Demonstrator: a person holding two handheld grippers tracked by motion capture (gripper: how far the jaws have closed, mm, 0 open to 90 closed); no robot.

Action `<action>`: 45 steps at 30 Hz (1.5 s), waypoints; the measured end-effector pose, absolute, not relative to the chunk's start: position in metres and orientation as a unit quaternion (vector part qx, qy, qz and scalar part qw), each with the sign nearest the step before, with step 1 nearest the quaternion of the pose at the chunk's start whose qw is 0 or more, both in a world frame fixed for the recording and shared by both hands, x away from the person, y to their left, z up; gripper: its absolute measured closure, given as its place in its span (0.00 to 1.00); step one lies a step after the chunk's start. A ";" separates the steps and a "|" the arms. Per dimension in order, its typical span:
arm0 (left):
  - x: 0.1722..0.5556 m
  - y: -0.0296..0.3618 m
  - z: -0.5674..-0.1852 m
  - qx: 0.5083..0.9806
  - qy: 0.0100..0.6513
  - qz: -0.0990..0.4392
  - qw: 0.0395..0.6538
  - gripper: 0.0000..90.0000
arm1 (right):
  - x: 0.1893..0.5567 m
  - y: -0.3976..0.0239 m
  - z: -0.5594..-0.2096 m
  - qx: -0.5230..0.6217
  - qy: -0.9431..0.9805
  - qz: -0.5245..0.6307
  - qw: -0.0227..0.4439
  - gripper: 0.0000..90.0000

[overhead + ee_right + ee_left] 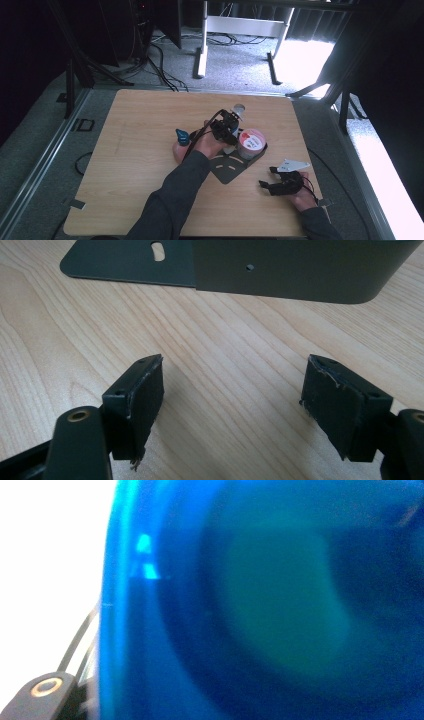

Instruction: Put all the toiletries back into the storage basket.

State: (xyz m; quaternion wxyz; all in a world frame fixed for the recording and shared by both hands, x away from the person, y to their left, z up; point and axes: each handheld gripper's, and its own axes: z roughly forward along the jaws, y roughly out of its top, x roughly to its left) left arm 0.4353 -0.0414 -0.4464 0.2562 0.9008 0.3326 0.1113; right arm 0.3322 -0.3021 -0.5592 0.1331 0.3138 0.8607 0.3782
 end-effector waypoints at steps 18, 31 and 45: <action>0.454 -0.047 -0.452 0.882 0.356 0.131 0.280 0.61 | 0.332 -0.302 -0.559 0.313 0.861 0.379 0.132 0.27; 0.460 -0.053 -0.462 0.878 0.354 0.143 0.290 0.61 | 0.332 -0.302 -0.559 0.314 0.861 0.379 0.131 0.27; 0.466 -0.054 -0.466 0.865 0.376 0.150 0.298 0.61 | 0.333 -0.303 -0.559 0.313 0.861 0.380 0.131 0.27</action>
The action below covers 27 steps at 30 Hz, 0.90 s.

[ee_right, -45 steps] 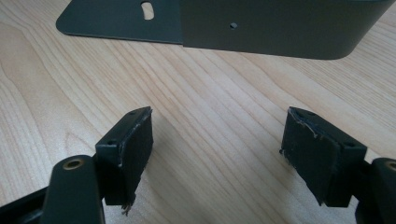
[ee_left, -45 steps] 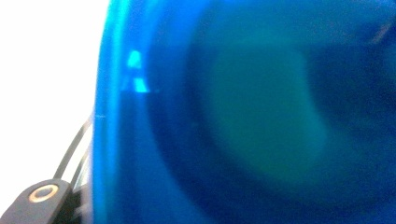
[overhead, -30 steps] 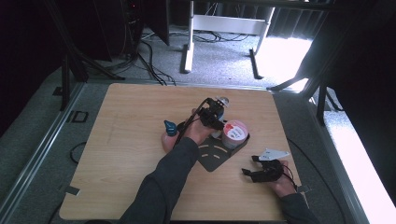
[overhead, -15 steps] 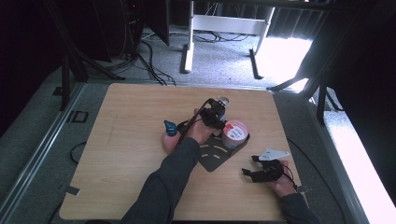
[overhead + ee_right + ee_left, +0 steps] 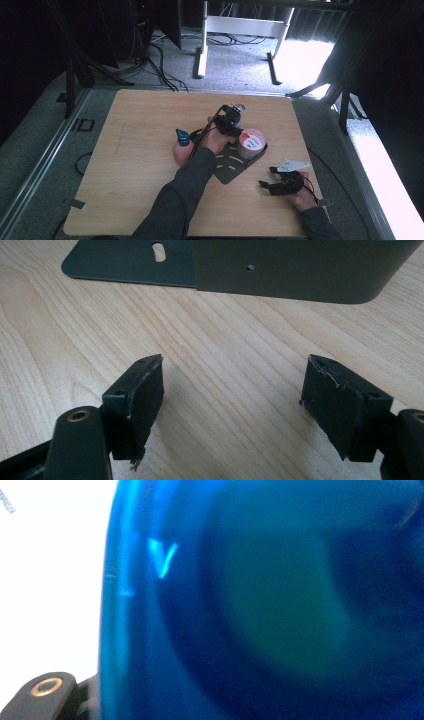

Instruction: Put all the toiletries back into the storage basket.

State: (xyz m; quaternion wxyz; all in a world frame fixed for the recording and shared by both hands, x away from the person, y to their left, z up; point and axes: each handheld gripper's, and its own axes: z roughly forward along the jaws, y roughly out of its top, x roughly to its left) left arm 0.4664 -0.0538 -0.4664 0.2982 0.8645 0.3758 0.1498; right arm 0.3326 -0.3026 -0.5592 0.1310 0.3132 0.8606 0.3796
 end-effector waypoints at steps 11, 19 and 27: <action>0.468 -0.053 -0.464 0.854 0.384 0.153 0.315 0.61 | 0.333 -0.303 -0.559 0.313 0.861 0.380 0.131 0.27; 0.470 -0.053 -0.467 0.855 0.385 0.152 0.313 0.61 | 0.333 -0.303 -0.559 0.313 0.861 0.380 0.131 0.27; 0.472 -0.054 -0.469 0.858 0.380 0.145 0.314 0.61 | 0.333 -0.303 -0.559 0.313 0.861 0.380 0.131 0.27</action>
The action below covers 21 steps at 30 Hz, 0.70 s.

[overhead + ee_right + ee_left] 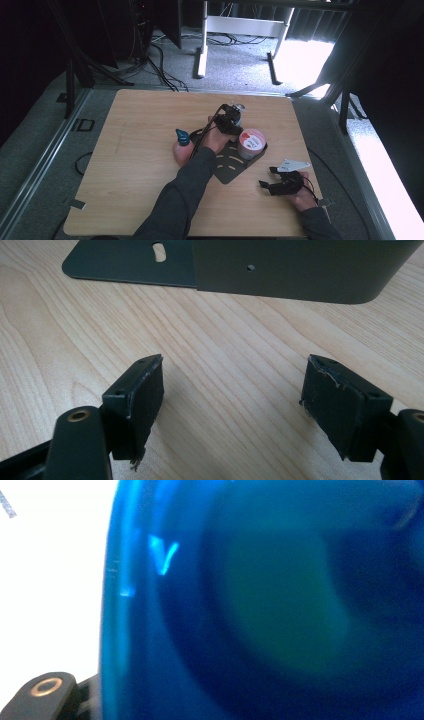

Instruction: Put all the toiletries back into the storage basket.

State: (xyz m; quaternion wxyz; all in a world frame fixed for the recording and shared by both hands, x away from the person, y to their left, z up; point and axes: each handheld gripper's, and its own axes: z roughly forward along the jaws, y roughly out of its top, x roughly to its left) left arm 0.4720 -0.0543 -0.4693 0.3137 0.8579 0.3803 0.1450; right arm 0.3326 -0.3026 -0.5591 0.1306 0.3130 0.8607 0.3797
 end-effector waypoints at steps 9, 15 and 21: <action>0.474 -0.059 -0.471 0.865 0.373 0.138 0.307 0.61 | 0.333 -0.303 -0.559 0.313 0.861 0.380 0.130 0.27; 0.475 -0.061 -0.470 0.868 0.370 0.137 0.301 0.61 | 0.333 -0.303 -0.559 0.313 0.860 0.381 0.129 0.27; 0.476 -0.061 -0.470 0.870 0.368 0.136 0.300 0.61 | 0.333 -0.303 -0.559 0.313 0.860 0.380 0.129 0.27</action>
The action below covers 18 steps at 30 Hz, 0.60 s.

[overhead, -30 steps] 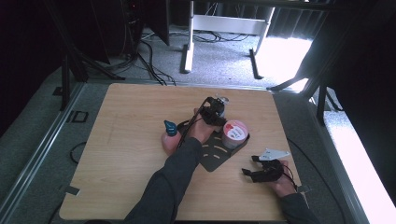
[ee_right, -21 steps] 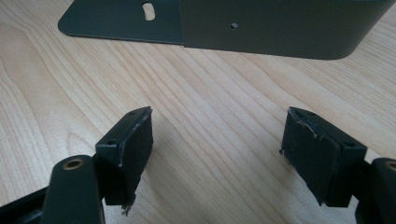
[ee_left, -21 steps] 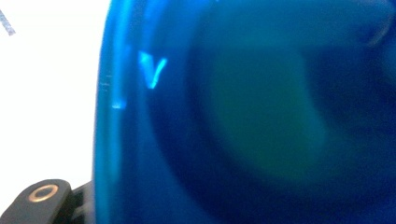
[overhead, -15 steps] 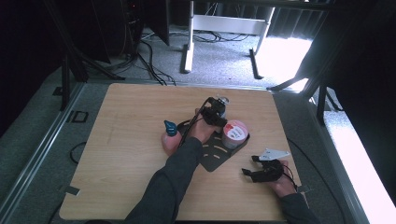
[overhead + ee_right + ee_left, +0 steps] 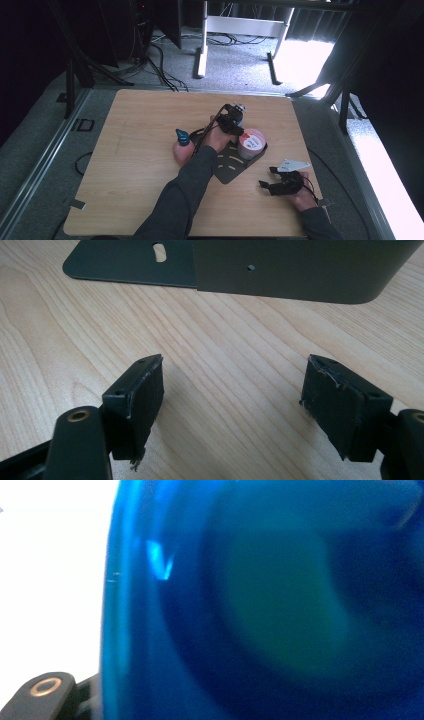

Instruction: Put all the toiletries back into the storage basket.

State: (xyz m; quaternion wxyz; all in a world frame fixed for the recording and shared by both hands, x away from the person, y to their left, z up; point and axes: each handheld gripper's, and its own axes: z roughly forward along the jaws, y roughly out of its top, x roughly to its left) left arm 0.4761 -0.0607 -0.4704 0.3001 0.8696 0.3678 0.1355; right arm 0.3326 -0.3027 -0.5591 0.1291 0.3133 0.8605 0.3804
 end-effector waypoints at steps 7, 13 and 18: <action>0.477 -0.060 -0.470 0.869 0.368 0.131 0.303 0.60 | 0.333 -0.303 -0.559 0.313 0.861 0.380 0.130 0.27; 0.477 -0.060 -0.466 0.862 0.372 0.128 0.321 0.57 | 0.333 -0.303 -0.559 0.312 0.861 0.380 0.130 0.27; 0.478 -0.060 -0.466 0.861 0.369 0.131 0.325 0.58 | 0.333 -0.303 -0.559 0.312 0.861 0.380 0.130 0.27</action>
